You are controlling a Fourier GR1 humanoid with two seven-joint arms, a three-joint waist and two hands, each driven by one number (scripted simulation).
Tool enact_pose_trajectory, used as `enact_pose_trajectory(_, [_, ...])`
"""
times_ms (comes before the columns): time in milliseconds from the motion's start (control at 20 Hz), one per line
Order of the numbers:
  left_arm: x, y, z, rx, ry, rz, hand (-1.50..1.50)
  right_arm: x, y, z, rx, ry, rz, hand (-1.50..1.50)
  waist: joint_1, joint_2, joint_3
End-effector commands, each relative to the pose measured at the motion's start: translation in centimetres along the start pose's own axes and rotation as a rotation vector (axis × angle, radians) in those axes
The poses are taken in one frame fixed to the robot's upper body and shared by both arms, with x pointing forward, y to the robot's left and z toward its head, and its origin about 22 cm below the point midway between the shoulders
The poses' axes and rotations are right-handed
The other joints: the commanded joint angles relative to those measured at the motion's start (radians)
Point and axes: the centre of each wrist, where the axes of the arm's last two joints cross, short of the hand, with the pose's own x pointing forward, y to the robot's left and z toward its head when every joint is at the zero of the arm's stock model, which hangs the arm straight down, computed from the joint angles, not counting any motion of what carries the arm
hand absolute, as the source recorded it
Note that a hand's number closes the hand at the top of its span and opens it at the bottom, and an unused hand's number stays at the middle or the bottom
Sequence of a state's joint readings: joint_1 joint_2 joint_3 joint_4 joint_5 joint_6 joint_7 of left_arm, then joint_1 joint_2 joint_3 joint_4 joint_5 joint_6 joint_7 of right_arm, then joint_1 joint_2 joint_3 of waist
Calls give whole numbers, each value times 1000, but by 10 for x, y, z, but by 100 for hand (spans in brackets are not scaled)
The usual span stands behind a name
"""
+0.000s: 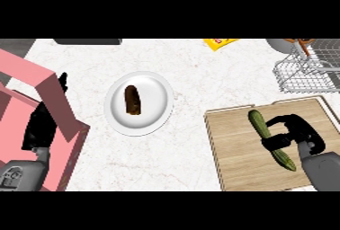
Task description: Pick the squash from the tray and place it in the tiered basket
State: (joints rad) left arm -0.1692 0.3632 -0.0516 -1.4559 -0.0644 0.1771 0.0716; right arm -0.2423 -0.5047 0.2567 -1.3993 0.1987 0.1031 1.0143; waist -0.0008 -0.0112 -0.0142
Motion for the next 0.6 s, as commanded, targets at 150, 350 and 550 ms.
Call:
enact_pose_trajectory(150, [-19,1,15,-12,10,8,0,13,18,-3,57,-18,-62,150,8,11,14])
enact_pose_trajectory(350, [0,1,0,9,29,-2,0,10,5,11,21,-26,-156,150,0,10,14])
enact_pose_trajectory(550, [-15,1,2,5,29,14,0,40,12,46,-58,-263,-14,150,3,11,13])
